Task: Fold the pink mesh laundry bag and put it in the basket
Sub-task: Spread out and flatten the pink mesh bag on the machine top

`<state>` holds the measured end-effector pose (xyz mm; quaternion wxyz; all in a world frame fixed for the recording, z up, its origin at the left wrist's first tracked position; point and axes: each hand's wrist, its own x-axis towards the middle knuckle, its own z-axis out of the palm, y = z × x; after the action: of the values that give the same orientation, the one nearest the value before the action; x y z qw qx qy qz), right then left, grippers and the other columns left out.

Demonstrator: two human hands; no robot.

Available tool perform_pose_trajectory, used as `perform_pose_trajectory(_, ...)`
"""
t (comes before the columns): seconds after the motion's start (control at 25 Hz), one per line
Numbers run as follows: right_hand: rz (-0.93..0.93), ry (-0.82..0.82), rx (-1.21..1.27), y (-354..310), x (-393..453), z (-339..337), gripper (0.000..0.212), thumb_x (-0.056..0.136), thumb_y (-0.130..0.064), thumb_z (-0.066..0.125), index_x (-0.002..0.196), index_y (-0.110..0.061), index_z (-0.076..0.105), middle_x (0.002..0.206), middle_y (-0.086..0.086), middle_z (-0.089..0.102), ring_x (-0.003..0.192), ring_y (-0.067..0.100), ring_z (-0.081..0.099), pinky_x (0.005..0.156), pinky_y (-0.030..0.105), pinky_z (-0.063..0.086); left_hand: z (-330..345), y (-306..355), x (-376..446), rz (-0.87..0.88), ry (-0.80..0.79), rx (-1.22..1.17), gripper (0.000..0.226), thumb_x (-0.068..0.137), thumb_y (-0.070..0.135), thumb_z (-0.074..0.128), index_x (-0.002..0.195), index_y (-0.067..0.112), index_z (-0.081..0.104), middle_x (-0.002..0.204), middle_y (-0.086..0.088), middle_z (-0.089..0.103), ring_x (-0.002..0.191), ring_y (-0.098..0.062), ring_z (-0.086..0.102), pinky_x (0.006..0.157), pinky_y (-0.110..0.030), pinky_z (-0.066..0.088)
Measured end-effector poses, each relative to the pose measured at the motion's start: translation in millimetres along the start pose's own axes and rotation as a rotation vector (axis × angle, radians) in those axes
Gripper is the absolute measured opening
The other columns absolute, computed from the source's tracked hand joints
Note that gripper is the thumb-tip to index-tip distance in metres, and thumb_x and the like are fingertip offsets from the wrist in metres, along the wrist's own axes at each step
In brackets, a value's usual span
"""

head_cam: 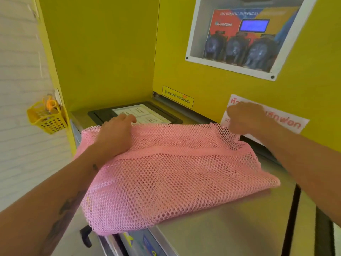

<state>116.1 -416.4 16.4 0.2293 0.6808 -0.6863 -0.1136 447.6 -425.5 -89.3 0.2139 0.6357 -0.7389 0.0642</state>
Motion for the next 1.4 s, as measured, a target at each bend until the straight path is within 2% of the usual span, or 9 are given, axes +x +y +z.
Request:
perform_pose_trajectory(0.08,-0.08,0.151,0.263,-37,-10,13,0.028,0.09,-0.029,0.054,0.115,-0.018,0.05,0.117,0.009,0.055,0.105,0.03,0.056,0.082,0.042,0.049,-3,3,0,0.016,0.14,0.025,0.045,0.083,0.004,0.055,0.126,0.019,0.056,0.125,-0.01,0.059,0.114,-0.032,0.054,0.096,-0.052,0.042)
perform_pose_trajectory(0.2,-0.261,-0.326,0.571,-75,-24,44,0.066,0.09,-0.067,0.035,0.15,-0.047,0.017,0.164,0.005,0.014,0.15,0.034,0.013,0.115,0.063,0.02,-16,27,-9,0.065,0.279,-0.043,0.041,0.083,0.003,0.054,0.119,0.019,0.062,0.121,-0.007,0.061,0.112,-0.027,0.054,0.101,-0.053,0.038)
perform_pose_trajectory(0.32,-0.219,-0.403,0.531,-70,-26,76,0.068,0.089,-0.077,0.013,0.15,-0.053,-0.005,0.167,-0.003,-0.011,0.152,0.027,-0.011,0.114,0.07,-0.002,-14,63,-35,0.136,-0.114,-0.113,0.041,0.096,0.04,0.041,0.136,0.032,0.048,0.147,-0.004,0.045,0.136,-0.024,0.039,0.115,-0.059,0.02)
perform_pose_trajectory(0.44,-0.165,-0.346,0.51,-49,-37,90,0.07,0.087,-0.078,0.007,0.151,-0.052,-0.004,0.167,-0.004,-0.009,0.153,0.026,-0.01,0.113,0.071,-0.003,3,83,-48,0.187,-0.441,-0.019,0.058,0.097,0.057,0.025,0.151,0.037,0.025,0.162,-0.003,0.02,0.148,-0.026,0.016,0.119,-0.06,0.007)
perform_pose_trajectory(0.8,0.029,-0.513,0.531,-8,-82,91,0.09,0.079,-0.086,0.019,0.154,-0.041,-0.001,0.167,0.007,-0.006,0.152,0.037,-0.004,0.118,0.064,0.004,2,85,-31,0.363,-0.188,-0.053,0.038,0.098,0.031,0.04,0.131,0.024,0.057,0.131,-0.002,0.059,0.115,-0.022,0.055,0.101,-0.045,0.044)
perform_pose_trajectory(1.0,0.088,-0.565,0.481,18,-126,79,0.089,0.087,-0.077,0.029,0.158,-0.029,0.005,0.167,0.007,0.0,0.151,0.034,0.012,0.12,0.055,0.015,-16,81,-45,-0.104,-0.137,0.129,0.043,0.091,0.027,0.045,0.133,0.026,0.05,0.143,-0.01,0.045,0.131,-0.034,0.041,0.109,-0.058,0.028)
perform_pose_trajectory(1.16,0.078,-0.523,0.501,40,-152,83,0.081,0.094,-0.062,0.035,0.158,-0.024,0.004,0.166,0.01,0.002,0.15,0.034,0.016,0.12,0.049,0.019,-20,74,-79,-0.292,-0.231,-0.001,0.044,0.089,0.034,0.039,0.129,0.017,0.048,0.138,-0.02,0.046,0.123,-0.041,0.043,0.102,-0.05,0.039)
perform_pose_trajectory(1.28,-0.011,-0.469,0.574,37,-157,85,0.078,0.09,-0.041,0.046,0.157,-0.019,0.013,0.163,0.012,0.019,0.144,0.031,0.029,0.116,0.044,0.029,-32,83,-95,-0.258,-0.112,-0.17,0.035,0.092,0.021,0.046,0.123,0.011,0.058,0.12,-0.014,0.063,0.107,-0.035,0.058,0.084,-0.037,0.046)
perform_pose_trajectory(1.4,-0.03,-0.393,0.629,26,-157,77,0.083,0.09,-0.05,0.047,0.157,-0.019,0.011,0.165,0.011,0.014,0.147,0.032,0.024,0.119,0.046,0.024,-42,90,-97,-0.298,-0.07,-0.273,0.029,0.092,0.03,0.047,0.075,0.011,0.061,0.073,-0.009,0.059,0.076,-0.032,0.06,0.061,-0.029,0.041)
